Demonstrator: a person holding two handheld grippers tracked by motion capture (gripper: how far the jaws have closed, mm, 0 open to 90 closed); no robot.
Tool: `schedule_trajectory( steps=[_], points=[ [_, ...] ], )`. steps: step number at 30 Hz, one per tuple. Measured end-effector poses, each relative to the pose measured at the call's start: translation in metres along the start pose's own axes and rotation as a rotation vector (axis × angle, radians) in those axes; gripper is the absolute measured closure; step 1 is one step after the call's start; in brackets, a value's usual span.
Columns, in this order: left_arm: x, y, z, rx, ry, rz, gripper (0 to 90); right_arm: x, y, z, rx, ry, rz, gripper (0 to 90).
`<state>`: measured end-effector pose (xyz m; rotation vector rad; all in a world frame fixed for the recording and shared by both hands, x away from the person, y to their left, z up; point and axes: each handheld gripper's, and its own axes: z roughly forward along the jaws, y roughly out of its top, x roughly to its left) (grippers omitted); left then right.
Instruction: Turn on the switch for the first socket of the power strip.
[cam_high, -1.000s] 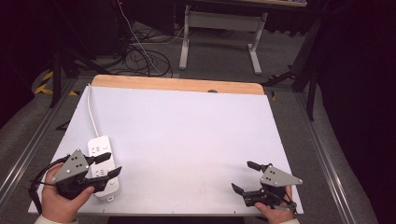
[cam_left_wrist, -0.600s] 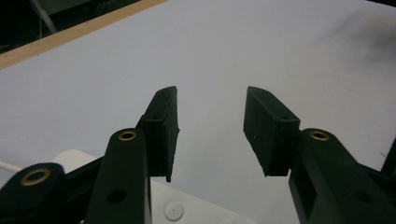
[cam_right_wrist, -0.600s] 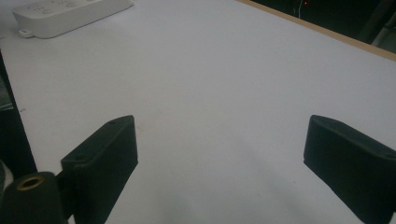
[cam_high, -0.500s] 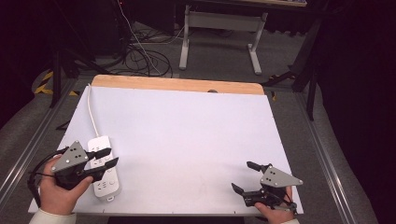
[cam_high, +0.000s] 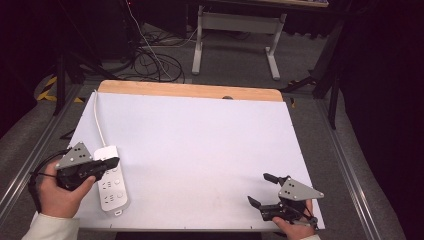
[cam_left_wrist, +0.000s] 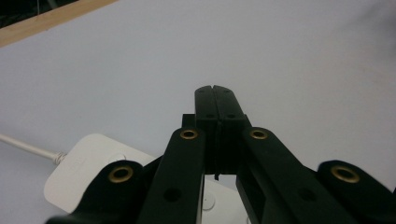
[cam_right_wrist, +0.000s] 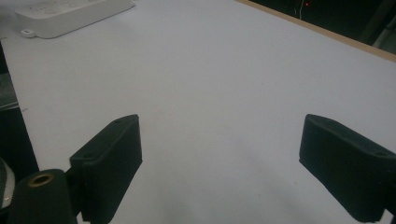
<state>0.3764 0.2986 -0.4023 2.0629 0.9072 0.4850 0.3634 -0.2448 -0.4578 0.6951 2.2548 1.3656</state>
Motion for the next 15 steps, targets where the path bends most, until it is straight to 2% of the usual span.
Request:
schedule_trajectory(
  steps=[3, 4, 8, 15],
  points=[
    [0.005, 0.001, 0.003, 0.026, 0.017, -0.008, 90.0, 0.0, 0.0, 0.001, 0.0, 0.005, -0.002, 14.2],
    [0.006, 0.001, 0.006, 0.038, 0.013, -0.025, 90.0, 0.0, 0.0, 0.001, -0.001, 0.005, -0.001, 14.2],
    [0.014, 0.001, 0.012, 0.082, 0.03, -0.045, 90.0, 0.0, 0.0, 0.001, 0.0, 0.006, 0.002, 14.2],
    [0.026, -0.001, 0.021, 0.105, 0.07, -0.108, 90.0, 0.0, -0.001, 0.001, 0.002, 0.008, 0.002, 14.2]
  ],
)
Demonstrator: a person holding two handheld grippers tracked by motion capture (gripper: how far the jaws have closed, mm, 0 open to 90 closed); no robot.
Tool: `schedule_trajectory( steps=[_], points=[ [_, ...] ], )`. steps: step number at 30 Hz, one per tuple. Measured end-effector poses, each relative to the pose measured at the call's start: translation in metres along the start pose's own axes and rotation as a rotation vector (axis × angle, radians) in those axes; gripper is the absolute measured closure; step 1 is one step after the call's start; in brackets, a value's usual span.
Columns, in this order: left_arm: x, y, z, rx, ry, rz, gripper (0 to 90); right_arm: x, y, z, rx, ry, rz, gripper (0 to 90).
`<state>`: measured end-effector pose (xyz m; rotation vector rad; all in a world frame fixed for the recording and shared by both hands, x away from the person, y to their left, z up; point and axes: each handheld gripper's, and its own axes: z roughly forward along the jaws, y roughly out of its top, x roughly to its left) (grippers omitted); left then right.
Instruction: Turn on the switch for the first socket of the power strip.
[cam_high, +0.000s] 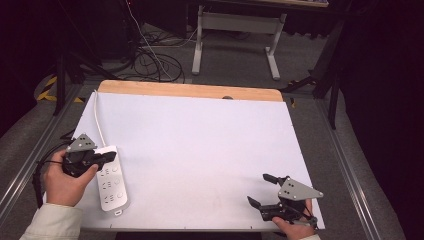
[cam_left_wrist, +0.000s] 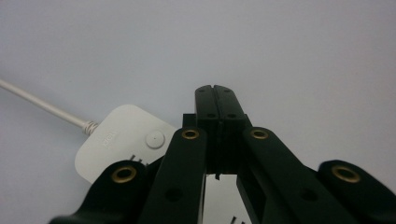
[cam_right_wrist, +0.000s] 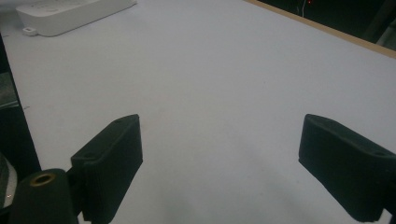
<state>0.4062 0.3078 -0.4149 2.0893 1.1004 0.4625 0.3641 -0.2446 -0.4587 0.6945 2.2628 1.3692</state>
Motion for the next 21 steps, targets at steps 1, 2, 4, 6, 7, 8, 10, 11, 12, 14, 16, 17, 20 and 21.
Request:
schedule_trajectory(
  steps=[1, 2, 4, 6, 7, 8, 10, 11, 12, 14, 16, 17, 20, 21],
  points=[
    [0.002, 0.0, 0.002, 0.006, -0.002, -0.004, 90.0, 0.0, 0.0, 0.0, 0.0, 0.0, 0.0, 14.2],
    [0.003, 0.0, 0.003, 0.011, 0.008, -0.004, 90.0, 0.0, 0.0, 0.0, 0.001, 0.0, 0.0, 14.2],
    [0.005, -0.001, 0.006, 0.02, 0.008, -0.019, 90.0, 0.0, 0.0, 0.0, 0.003, 0.002, 0.003, 14.2],
    [0.007, -0.001, 0.009, 0.028, 0.023, -0.02, 90.0, 0.0, 0.0, 0.0, 0.003, 0.001, 0.005, 14.2],
    [0.008, -0.002, 0.01, 0.032, 0.025, -0.03, 90.0, 0.0, 0.0, 0.0, 0.003, 0.001, 0.005, 14.2],
    [0.009, -0.003, 0.011, 0.039, 0.029, -0.042, 90.0, 0.0, 0.0, 0.0, 0.003, 0.001, 0.005, 14.2],
    [0.011, -0.003, 0.014, 0.044, 0.036, -0.057, 90.0, 0.0, 0.0, 0.0, 0.003, 0.001, 0.004, 14.2],
    [0.012, -0.004, 0.015, 0.048, 0.038, -0.064, 90.0, 0.0, 0.0, 0.0, 0.003, 0.0, -0.002, 14.2],
    [0.013, -0.004, 0.016, 0.052, 0.041, -0.065, 90.0, 0.0, 0.0, 0.0, 0.004, 0.0, -0.002, 14.2],
    [0.015, -0.004, 0.018, 0.065, 0.051, -0.063, 90.0, 0.0, 0.0, 0.0, 0.004, 0.001, -0.003, 14.2],
    [0.016, -0.005, 0.021, 0.073, 0.06, -0.062, 90.0, -0.001, 0.0, 0.0, 0.005, -0.001, -0.003, 14.2],
    [0.016, -0.005, 0.022, 0.079, 0.066, -0.06, 90.0, -0.001, 0.0, 0.0, 0.005, -0.001, -0.003, 14.2],
    [0.017, -0.005, 0.027, 0.088, 0.079, -0.057, 90.0, 0.0, -0.001, 0.0, 0.008, 0.001, -0.003, 14.2],
    [0.017, -0.005, 0.028, 0.088, 0.079, -0.059, 90.0, 0.0, -0.001, 0.001, 0.008, 0.0, -0.002, 14.2]
  ],
)
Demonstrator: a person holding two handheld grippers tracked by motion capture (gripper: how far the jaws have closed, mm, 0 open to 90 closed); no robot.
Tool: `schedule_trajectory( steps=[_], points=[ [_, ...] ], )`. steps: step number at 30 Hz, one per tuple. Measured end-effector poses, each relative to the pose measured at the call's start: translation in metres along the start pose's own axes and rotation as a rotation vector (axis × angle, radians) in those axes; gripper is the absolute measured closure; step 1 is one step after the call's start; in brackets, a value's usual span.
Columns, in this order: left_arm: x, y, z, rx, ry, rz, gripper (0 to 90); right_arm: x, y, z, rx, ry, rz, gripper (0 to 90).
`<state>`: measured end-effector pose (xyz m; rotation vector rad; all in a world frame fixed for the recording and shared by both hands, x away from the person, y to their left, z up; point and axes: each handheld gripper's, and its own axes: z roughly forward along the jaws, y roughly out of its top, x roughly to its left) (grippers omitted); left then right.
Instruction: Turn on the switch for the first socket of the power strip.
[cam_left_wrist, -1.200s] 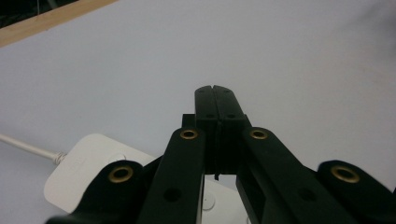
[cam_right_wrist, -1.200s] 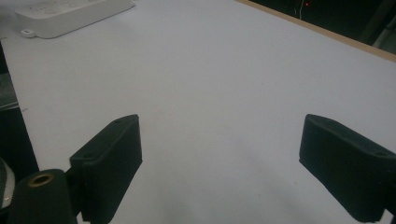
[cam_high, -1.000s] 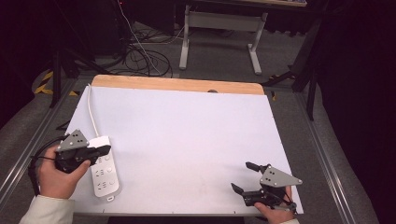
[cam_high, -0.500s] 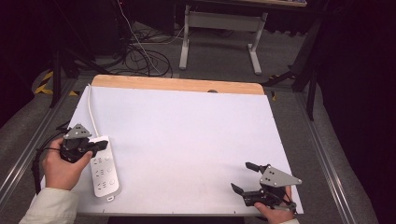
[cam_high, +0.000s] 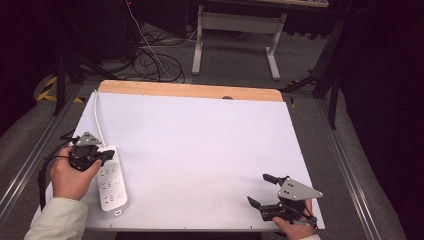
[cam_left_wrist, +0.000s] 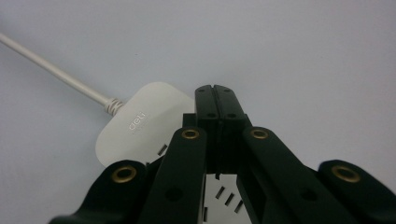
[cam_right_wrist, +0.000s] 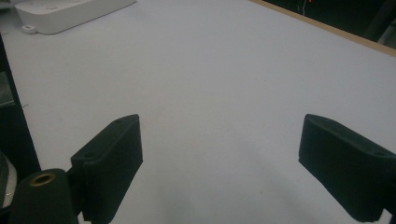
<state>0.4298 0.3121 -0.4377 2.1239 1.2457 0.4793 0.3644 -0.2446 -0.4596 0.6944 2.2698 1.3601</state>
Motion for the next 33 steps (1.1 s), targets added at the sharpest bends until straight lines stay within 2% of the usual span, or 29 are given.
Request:
schedule_trajectory(
  steps=[1, 4, 11, 17, 27, 33],
  points=[
    [0.001, 0.0, 0.0, 0.007, 0.014, 0.01, 90.0, 0.0, 0.0, 0.0, 0.0, 0.0, 0.0, 14.2],
    [0.002, 0.001, 0.003, 0.023, 0.021, 0.015, 90.0, 0.0, 0.0, 0.0, 0.002, -0.001, 0.0, 14.2],
    [0.001, 0.0, 0.006, 0.027, 0.023, -0.002, 90.0, 0.0, 0.0, 0.001, 0.009, 0.004, -0.004, 14.2],
    [0.005, -0.004, 0.01, 0.034, 0.03, -0.014, 90.0, 0.0, 0.0, 0.001, 0.006, 0.005, -0.002, 14.2],
    [0.009, -0.009, 0.014, -0.007, 0.026, -0.021, 90.0, 0.0, 0.0, 0.0, 0.005, 0.005, -0.004, 14.2],
    [0.008, -0.009, 0.015, -0.013, 0.026, -0.011, 90.0, 0.0, 0.0, 0.0, 0.003, 0.003, -0.008, 14.2]
  ],
)
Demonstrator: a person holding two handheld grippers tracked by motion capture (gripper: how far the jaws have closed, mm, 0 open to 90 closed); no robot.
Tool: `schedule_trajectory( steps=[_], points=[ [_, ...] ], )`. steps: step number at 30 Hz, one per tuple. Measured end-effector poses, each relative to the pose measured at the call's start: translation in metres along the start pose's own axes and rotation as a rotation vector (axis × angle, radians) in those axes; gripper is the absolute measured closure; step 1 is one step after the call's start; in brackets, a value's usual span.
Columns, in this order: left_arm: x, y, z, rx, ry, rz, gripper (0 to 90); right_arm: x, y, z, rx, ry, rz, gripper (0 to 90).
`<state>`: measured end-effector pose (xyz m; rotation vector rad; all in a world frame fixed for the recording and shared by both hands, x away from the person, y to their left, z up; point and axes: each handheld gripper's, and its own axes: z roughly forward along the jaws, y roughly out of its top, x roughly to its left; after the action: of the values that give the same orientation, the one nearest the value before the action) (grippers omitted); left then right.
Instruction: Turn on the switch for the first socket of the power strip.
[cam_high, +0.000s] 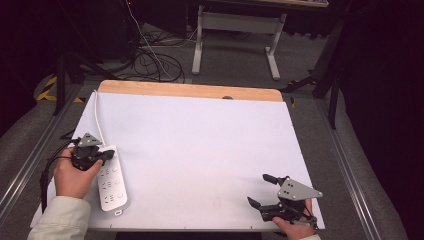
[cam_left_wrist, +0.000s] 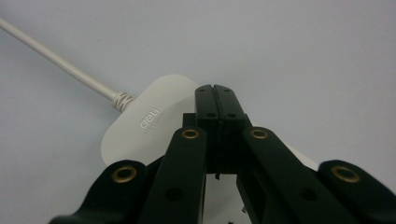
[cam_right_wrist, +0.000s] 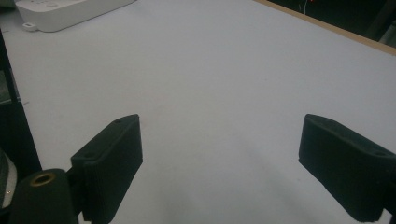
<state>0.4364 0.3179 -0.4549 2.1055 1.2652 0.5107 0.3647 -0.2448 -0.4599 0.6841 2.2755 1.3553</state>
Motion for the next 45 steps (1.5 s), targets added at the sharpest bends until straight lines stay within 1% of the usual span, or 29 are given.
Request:
schedule_trajectory(
  steps=[2, 5, 12, 13, 15, 16, 22, 27, 28, 29, 30, 31, 32, 33, 34, 35, 38, 40, 41, 43, 45],
  points=[
    [-0.001, 0.0, 0.0002, 0.0, 0.001, 0.007, 90.0, -0.0001, -0.0001, -0.0002, -0.001, 0.0, 0.001, 14.2],
    [-0.0007, -0.0001, 0.0002, 0.0, -0.001, 0.005, 90.0, -0.0002, -0.0002, -0.0004, 0.002, 0.0, 0.006, 14.2],
    [-0.0002, 0.0, 0.0003, 0.001, 0.0, 0.014, 90.0, -0.0006, -0.0001, -0.0005, -0.001, -0.001, 0.001, 14.2],
    [-0.0002, -0.0001, 0.0003, 0.002, -0.004, 0.011, 90.0, -0.0006, -0.0001, -0.0005, -0.003, 0.0, 0.002, 14.2],
    [-0.0002, 0.0001, 0.0002, 0.004, 0.003, 0.013, 90.0, -0.0006, -0.0001, -0.0005, -0.001, -0.001, 0.001, 14.2],
    [-0.0006, 0.0, 0.0006, 0.004, -0.003, 0.008, 90.0, -0.0005, 0.0, -0.0004, 0.0, 0.0, 0.0, 14.2],
    [-0.0006, -0.0005, 0.0007, 0.004, 0.003, 0.018, 90.0, -0.0007, -0.0002, -0.0006, -0.004, -0.002, 0.001, 14.2],
    [-0.001, -0.001, 0.0007, 0.006, 0.004, 0.016, 90.0, -0.0005, -0.0001, -0.0007, -0.001, -0.001, -0.001, 14.2],
    [-0.001, -0.0012, 0.0009, 0.001, 0.011, 0.021, 90.0, -0.0005, -0.0001, -0.0007, 0.0, -0.001, -0.001, 14.2],
    [-0.002, -0.0017, 0.0012, -0.004, 0.02, 0.018, 90.0, -0.0006, -0.0001, -0.0008, -0.001, -0.001, 0.0, 14.2],
    [-0.0028, -0.0019, 0.0013, -0.004, 0.04, 0.021, 90.0, -0.0006, -0.0001, -0.0008, -0.001, -0.001, 0.0, 14.2],
    [-0.0027, -0.002, 0.0009, 0.002, 0.056, 0.029, 90.0, -0.0006, -0.0001, -0.0007, -0.001, -0.001, 0.0, 14.2],
    [-0.0029, -0.0023, 0.0008, 0.006, 0.072, 0.025, 90.0, -0.0005, -0.0001, -0.0007, 0.0, -0.001, -0.001, 14.2],
    [-0.0023, -0.0031, 0.0004, 0.01, 0.079, 0.024, 90.0, -0.0004, -0.0001, -0.0006, 0.0, 0.0, -0.001, 14.2],
    [-0.0015, -0.004, 0.0001, 0.007, 0.069, 0.026, 90.0, -0.0003, -0.0001, -0.0004, 0.0, -0.001, 0.0, 14.2],
    [-0.0018, -0.0047, 0.0004, 0.0, 0.066, 0.018, 90.0, -0.0003, -0.0001, -0.0003, 0.001, -0.001, 0.0, 14.2],
    [-0.0001, -0.0051, 0.0, -0.003, 0.062, 0.017, 90.0, -0.0004, -0.0003, 0.0, 0.003, 0.001, 0.005, 14.2],
    [-0.002, -0.0047, 0.0004, -0.004, 0.068, 0.022, 90.0, -0.0007, -0.0003, 0.0005, 0.004, 0.001, 0.001, 14.2],
    [-0.002, -0.0047, 0.0003, -0.006, 0.079, 0.033, 90.0, -0.0006, -0.0002, 0.0006, 0.004, 0.001, 0.001, 14.2],
    [-0.0007, -0.0052, 0.0004, -0.018, 0.07, 0.024, 90.0, -0.0008, -0.0002, 0.0006, 0.003, 0.0, 0.001, 14.2],
    [0.0, -0.0051, -0.0017, -0.045, 0.056, 0.013, 90.0, -0.0011, -0.0005, 0.0006, 0.005, 0.0, 0.003, 14.2]
  ],
)
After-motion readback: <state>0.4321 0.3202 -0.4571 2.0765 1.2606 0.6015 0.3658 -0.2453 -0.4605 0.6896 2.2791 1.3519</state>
